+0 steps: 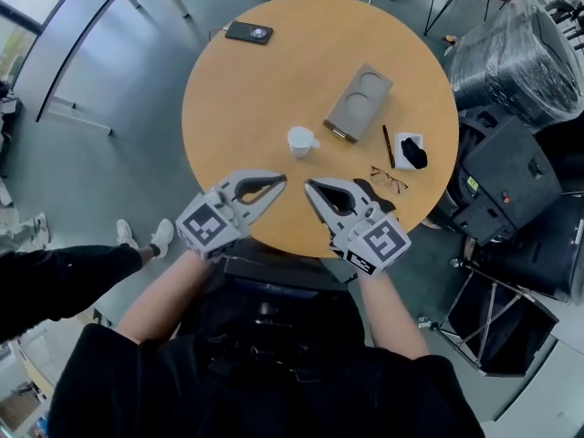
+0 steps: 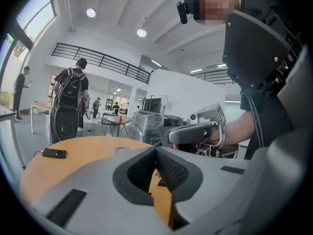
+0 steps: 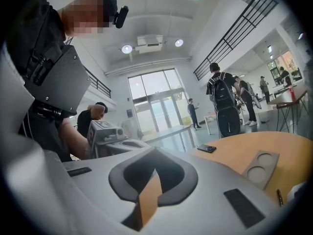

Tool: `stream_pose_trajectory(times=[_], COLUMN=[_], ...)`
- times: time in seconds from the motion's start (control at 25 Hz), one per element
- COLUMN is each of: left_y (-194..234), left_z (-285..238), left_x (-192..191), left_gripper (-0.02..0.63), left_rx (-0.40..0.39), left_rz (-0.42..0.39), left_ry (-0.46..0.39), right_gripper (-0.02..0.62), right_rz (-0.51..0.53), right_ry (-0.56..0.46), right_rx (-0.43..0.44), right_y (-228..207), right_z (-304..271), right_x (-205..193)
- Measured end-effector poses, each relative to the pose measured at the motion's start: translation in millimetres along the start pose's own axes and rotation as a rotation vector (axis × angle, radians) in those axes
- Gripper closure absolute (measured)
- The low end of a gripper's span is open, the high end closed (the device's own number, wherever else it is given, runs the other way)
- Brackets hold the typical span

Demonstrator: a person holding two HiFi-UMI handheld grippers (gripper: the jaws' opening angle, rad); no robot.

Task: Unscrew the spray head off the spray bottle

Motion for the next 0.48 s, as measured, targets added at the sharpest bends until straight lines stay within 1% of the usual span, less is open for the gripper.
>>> stream_pose_trajectory(times=[0.2, 0.32, 0.48], left_y=[35, 53, 65], left_z=[-10, -23, -40], left_x=[-41, -67, -99], left_gripper=[0.603, 0.601, 0.601], left_rx=[-0.025, -0.041, -0.047], left_rz=[0.056, 0.065, 0.086], left_ry=[0.051, 0.072, 0.048], right_gripper=[0.604, 0.604, 0.604], right_rz=[-0.035, -0.06, -0.084], right_ry=[0.027, 0.037, 0.068], right_rx=[-0.061, -0.086, -0.091], right_y=[-25, -43, -58], right_z=[-18, -27, -35], right_x=[-23, -46, -80])
Point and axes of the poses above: the fingertips, and each gripper's own axes: z backward along the fingers, y to its left, x out of its top, the point moved 4 cm from there along z, backward along the fingers, and after that the axes turned 4 degrees about x, right-handed, at the moved point
